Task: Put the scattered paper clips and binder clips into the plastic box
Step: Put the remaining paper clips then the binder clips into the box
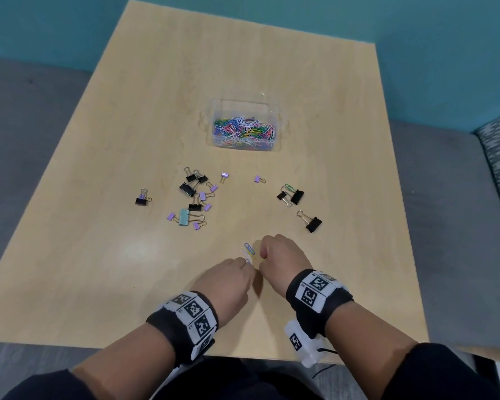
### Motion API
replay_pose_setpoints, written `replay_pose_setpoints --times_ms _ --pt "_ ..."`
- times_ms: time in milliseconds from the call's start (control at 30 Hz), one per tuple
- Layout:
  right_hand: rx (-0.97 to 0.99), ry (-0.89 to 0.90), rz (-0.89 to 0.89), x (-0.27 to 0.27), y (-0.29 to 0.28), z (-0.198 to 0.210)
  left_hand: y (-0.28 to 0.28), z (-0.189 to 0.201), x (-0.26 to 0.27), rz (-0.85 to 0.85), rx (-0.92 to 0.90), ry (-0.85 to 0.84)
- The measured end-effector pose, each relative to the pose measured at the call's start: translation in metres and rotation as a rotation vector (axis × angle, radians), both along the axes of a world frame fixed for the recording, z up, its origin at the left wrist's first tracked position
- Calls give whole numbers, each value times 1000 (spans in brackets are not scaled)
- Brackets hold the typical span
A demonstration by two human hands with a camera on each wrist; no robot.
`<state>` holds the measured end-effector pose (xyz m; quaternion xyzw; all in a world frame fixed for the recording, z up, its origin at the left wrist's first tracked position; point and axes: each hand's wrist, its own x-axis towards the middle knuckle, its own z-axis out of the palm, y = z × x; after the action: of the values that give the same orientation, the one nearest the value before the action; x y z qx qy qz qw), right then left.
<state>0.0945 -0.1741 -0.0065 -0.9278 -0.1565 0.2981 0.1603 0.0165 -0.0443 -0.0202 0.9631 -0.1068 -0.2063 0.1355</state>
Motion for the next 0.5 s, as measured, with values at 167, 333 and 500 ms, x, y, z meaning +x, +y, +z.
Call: replay_pose_setpoints --times_ms 167,333,500 --pt "585 395 -834 6 -21 6 24 2 2 528 -594 268" --pt "934 747 -1098 6 -31 18 57 23 20 1248 -1532 506" --pt "535 648 -868 2 -3 18 51 19 41 1157 -1278 379"
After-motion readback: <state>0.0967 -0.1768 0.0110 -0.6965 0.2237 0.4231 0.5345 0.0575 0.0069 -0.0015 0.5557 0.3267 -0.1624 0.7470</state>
